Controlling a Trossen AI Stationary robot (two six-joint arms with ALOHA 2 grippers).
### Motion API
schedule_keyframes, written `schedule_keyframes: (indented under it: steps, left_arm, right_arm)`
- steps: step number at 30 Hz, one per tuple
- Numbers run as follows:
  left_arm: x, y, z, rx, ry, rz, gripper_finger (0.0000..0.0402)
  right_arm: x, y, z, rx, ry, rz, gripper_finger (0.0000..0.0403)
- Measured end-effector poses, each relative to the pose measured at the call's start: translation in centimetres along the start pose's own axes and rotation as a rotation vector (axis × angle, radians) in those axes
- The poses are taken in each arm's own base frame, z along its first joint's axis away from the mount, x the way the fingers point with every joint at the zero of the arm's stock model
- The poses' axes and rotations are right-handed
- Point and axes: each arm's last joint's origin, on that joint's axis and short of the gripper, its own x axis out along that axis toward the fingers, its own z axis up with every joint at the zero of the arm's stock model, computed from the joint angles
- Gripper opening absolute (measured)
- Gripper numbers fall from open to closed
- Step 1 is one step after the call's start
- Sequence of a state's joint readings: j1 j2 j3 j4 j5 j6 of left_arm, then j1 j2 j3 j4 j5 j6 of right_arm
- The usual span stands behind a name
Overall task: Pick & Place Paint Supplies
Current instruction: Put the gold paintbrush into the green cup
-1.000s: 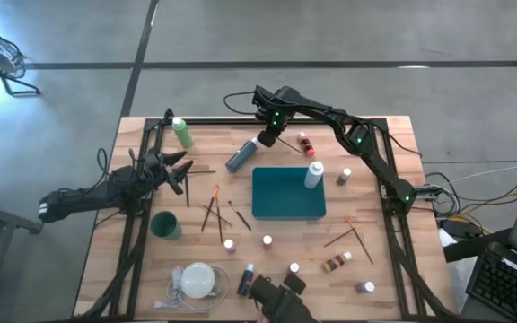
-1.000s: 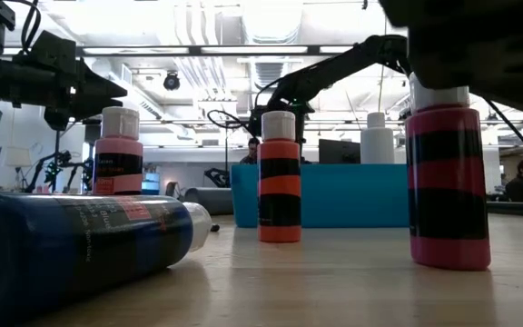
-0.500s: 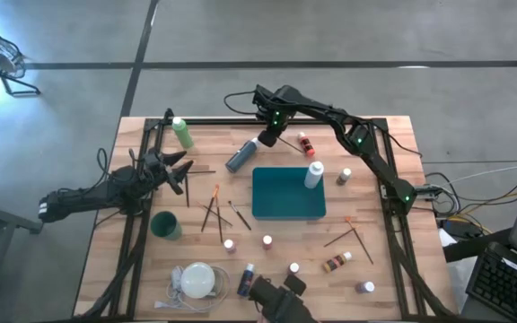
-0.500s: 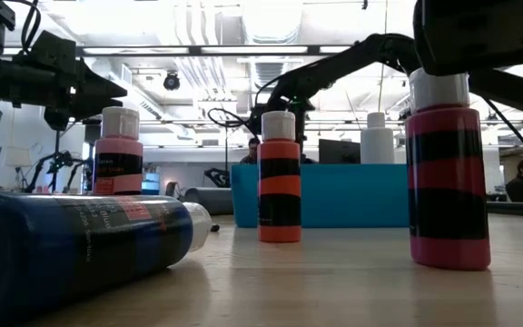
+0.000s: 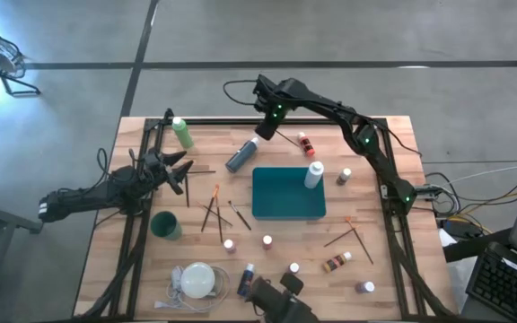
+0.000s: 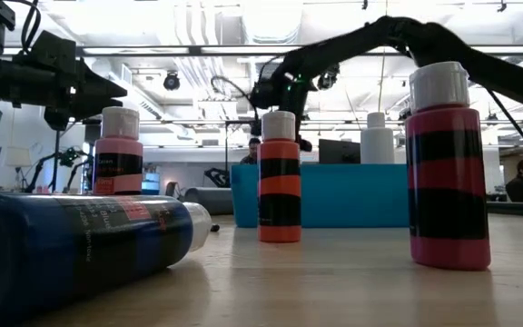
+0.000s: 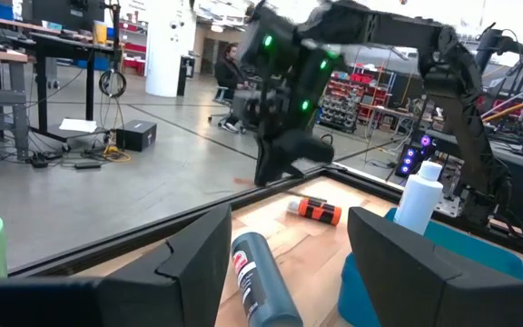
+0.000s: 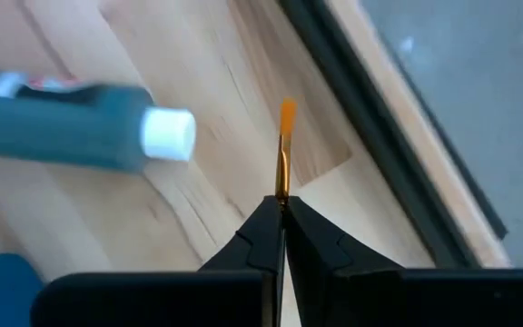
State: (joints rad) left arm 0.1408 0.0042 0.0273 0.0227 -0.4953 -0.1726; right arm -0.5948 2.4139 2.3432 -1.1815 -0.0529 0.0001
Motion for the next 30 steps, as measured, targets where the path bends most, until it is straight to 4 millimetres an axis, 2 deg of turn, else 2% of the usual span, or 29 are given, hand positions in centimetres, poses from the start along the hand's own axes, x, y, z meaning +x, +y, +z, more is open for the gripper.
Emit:
schedule_keyframes:
  steps: [4,10,26,30]
  left_arm:
    - [0.0,0.0,0.0,0.000,0.000,0.000,0.0227]
    - [0.0,0.0,0.0,0.000,0.000,0.000,0.0227]
    - [0.0,0.0,0.0,0.000,0.000,0.000,0.0227]
    - [0.0,-0.1,0.7,-0.059,-0.069,-0.010,0.0227]
  right_arm:
    - [-2.1,0.3,0.3,-0.001,-0.062,0.009,0.0008]
    - [-3.5,0.4,0.3,0.004,-0.089,0.009,0.0008]
    - [-3.5,0.6,-0.3,0.015,-0.033,0.010,0.0008]
    - [-3.6,1.2,-0.5,-0.002,-0.011,0.019,0.0008]
